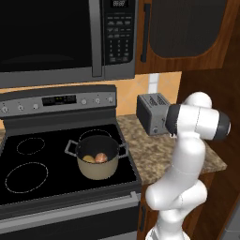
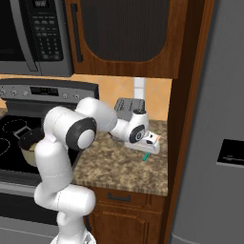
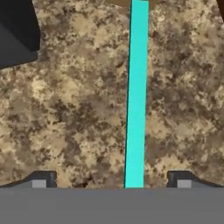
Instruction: Put the onion and potato in the pot. Retrieve the spatula and lightly stir the vegetables in the pot.
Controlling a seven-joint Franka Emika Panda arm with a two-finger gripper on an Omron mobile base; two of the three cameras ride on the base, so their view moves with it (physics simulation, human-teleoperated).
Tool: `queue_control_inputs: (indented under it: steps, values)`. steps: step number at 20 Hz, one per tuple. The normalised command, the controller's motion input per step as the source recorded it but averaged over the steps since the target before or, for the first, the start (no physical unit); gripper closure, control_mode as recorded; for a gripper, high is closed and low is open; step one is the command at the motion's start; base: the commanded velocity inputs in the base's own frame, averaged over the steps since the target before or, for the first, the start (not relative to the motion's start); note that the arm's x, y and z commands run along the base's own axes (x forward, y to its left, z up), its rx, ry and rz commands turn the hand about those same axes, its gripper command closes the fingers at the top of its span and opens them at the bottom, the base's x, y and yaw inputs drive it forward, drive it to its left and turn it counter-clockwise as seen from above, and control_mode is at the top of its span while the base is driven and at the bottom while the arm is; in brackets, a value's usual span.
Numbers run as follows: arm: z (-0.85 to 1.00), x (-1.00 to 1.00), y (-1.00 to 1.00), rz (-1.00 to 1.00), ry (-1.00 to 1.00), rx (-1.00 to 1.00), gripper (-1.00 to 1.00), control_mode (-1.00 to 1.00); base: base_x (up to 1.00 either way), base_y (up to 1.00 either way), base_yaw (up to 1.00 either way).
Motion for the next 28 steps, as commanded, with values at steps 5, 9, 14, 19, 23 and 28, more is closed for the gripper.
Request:
queue_control_inputs:
  steps: [5,9,14,19,23,28]
  values:
    - [-0.42,0.42,-0.26,0.01,0.06,0.03,-1.00,-1.00,0.00,0.00,0.00]
    - [-0.62,0.16,-0.09,0.01,0.05,0.02,-1.00,-1.00,0.00,0.00,0.00]
    - [-0.84,-0.46,0.07,0.00,0.01,0.00,-1.00,-1.00,0.00,0.00,0.00]
    - [-1.00,-0.62,0.53,0.00,0.00,-0.01,1.00,-1.00,0.00,0.00,0.00]
    - [-0.93,-0.84,0.33,0.00,0.00,0.00,1.00,-1.00,0.00,0.00,0.00]
    - [-0.52,-0.96,0.15,0.00,0.01,0.02,1.00,-1.00,0.00,0.00,0.00]
